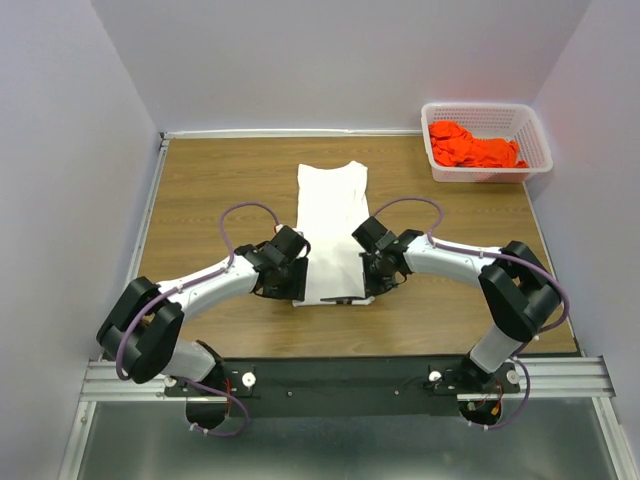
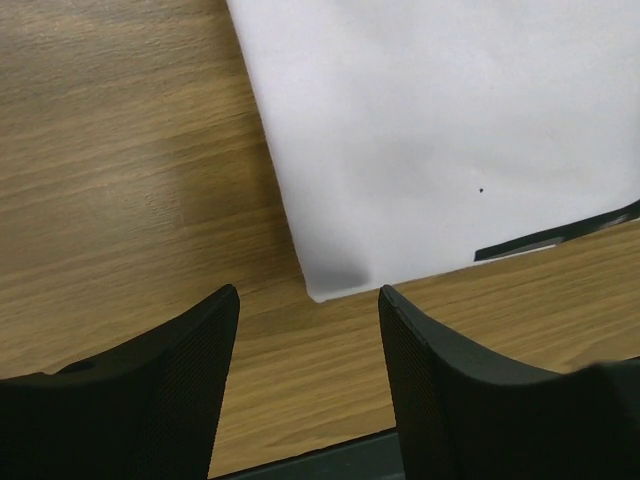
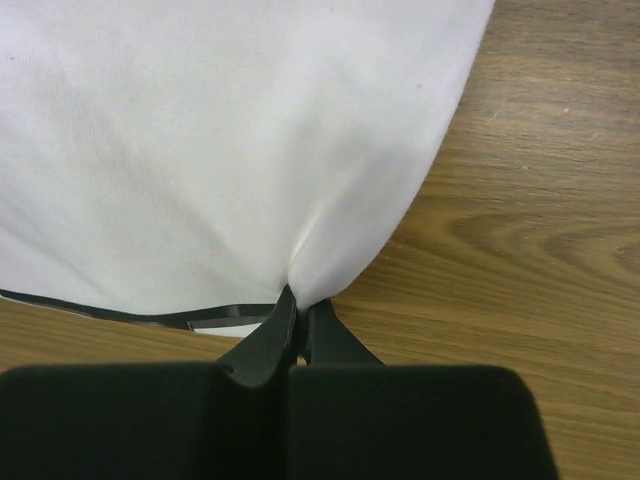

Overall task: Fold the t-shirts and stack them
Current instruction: Fold the tshirt

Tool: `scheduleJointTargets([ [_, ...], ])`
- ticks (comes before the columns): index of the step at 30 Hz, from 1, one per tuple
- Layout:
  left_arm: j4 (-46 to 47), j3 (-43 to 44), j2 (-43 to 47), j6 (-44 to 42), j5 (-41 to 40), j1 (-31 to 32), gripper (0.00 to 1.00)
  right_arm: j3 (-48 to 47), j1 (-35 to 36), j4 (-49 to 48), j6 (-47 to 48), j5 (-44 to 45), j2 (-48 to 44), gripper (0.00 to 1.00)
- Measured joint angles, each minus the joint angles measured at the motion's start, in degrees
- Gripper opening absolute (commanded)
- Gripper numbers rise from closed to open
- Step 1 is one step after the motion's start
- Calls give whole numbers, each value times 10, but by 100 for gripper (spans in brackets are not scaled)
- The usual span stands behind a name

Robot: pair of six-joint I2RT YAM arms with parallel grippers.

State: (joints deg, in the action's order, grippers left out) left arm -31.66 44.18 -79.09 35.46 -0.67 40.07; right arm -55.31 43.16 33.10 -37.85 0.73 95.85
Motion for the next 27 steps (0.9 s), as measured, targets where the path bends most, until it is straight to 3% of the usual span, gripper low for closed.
scheduleJointTargets([
  [17,-8,11,-54,4,-18,16,58,-4,3,-1,15,-5,4,1],
  [27,-5,21,-69,6,-29,28,38,-4,3,-2,14,-6,5,1],
])
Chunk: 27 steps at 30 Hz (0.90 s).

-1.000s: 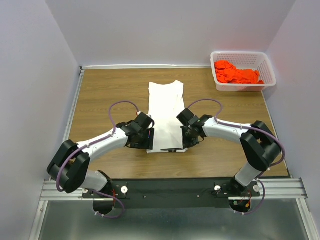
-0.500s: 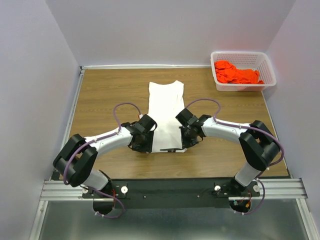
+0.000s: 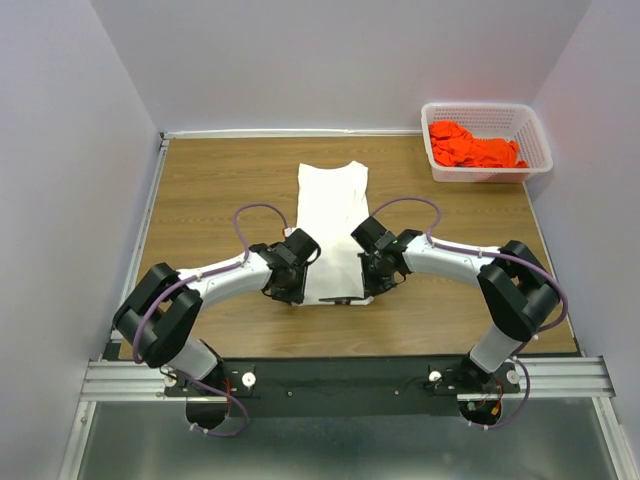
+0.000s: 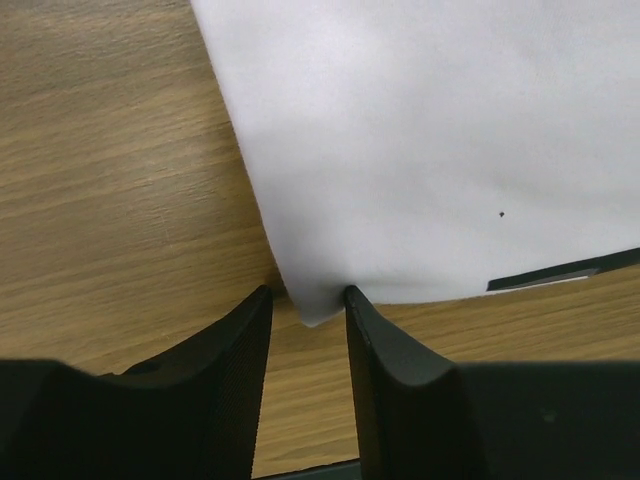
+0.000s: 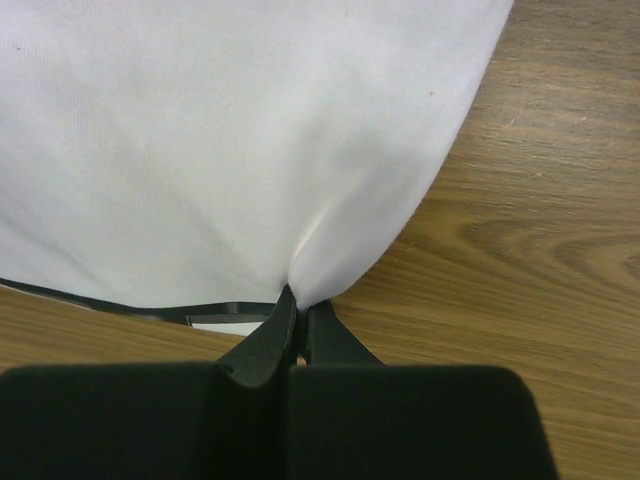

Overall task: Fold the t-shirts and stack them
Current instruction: Fold the tshirt

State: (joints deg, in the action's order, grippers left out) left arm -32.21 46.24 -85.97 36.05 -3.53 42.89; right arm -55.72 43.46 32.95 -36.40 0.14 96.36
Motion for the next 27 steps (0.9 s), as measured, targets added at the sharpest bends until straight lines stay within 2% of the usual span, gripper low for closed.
scheduleJointTargets([
  [3,3,1,-2,1,-1,2,30,0,0,-1,0,-1,0,1],
  [6,8,2,-5,4,-1,7,13,0,0,-1,0,-3,1,1],
  [10,10,6,-11,7,1,11,0,0,0,-1,0,-3,1,1],
  [22,9,1,-3,14,-2,23,0,8,1,-3,14,-23,-6,1],
  [24,5,-11,11,24,0,43,0,13,6,5,18,-30,-11,1],
  [27,-31,-34,47,56,20,112,0,22,28,51,27,-45,-24,1],
])
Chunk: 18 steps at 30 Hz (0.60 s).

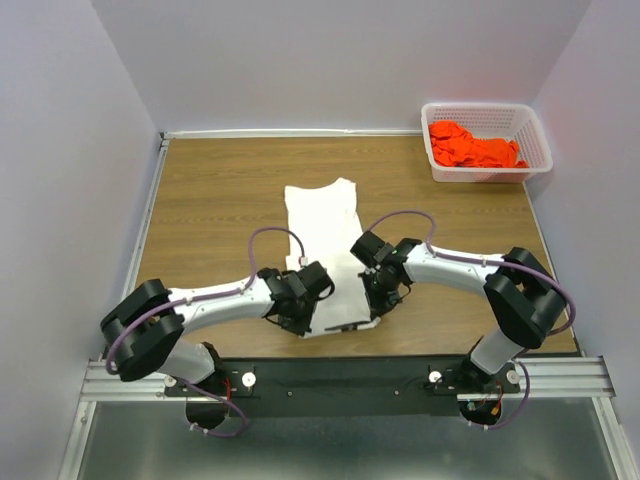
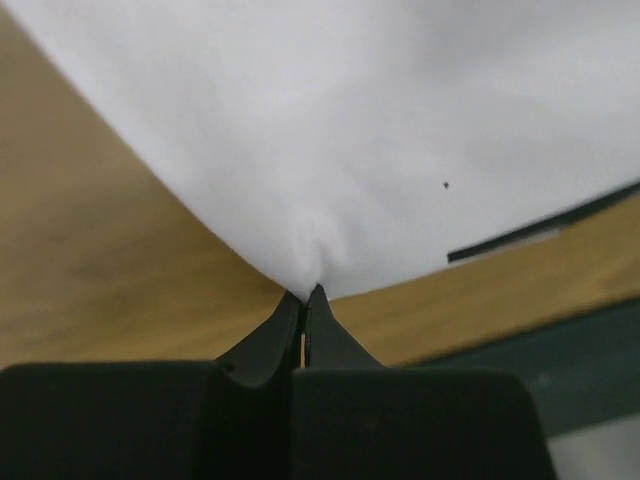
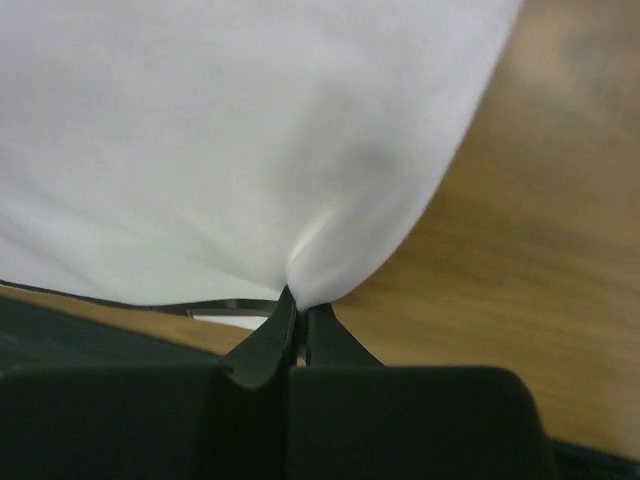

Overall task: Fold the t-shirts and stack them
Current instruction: Fold the tshirt

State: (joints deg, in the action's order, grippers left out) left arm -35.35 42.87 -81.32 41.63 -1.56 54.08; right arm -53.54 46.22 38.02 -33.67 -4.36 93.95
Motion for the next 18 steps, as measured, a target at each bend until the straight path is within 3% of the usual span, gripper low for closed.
scheduleJointTargets([
  [3,-45,-12,52,33,42,57,0,9,18,72,9,-21,-24,0],
  [7,-83,-4,143,62,66,52,0,-41,23,177,31,-20,-47,1],
  [11,-103,41,152,43,67,-16,0,-165,19,269,66,42,-24,1],
  [18,-96,118,89,-44,32,-142,0,-362,-35,313,121,82,59,1],
])
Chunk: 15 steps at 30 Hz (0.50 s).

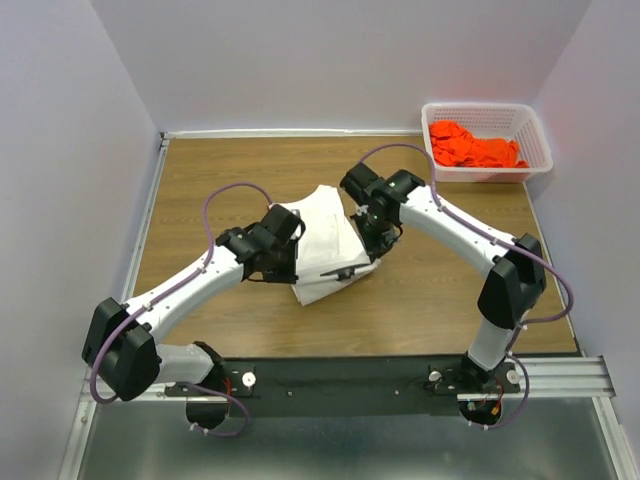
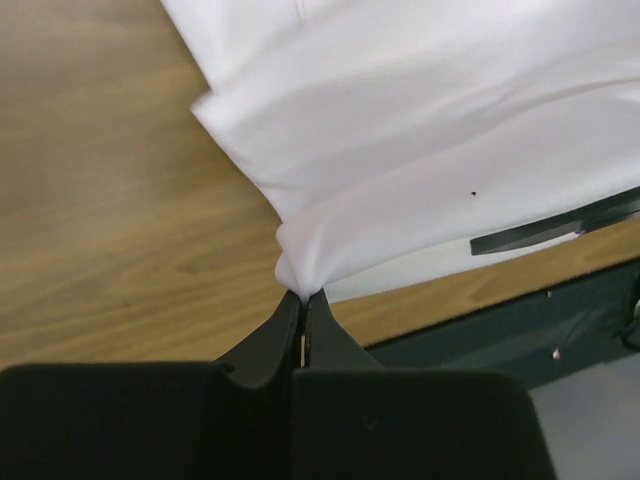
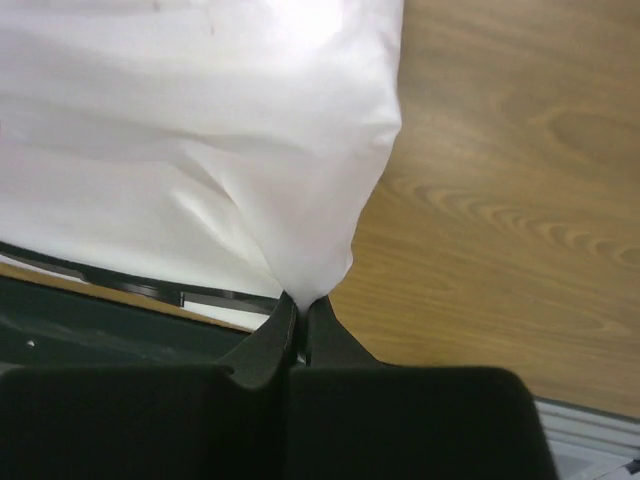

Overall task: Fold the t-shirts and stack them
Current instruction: Fold the tshirt

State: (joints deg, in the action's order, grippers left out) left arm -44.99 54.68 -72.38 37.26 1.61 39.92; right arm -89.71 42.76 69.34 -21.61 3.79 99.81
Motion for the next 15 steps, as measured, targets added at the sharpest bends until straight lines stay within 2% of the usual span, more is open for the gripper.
scheduleJointTargets([
  [9,21,62,-19,-62,-17,-61,0,-208,-46,27,44,12,106,0],
  [15,42,75,-19,-90,-18,-92,0,-244,-58,18,51,2,118,1],
])
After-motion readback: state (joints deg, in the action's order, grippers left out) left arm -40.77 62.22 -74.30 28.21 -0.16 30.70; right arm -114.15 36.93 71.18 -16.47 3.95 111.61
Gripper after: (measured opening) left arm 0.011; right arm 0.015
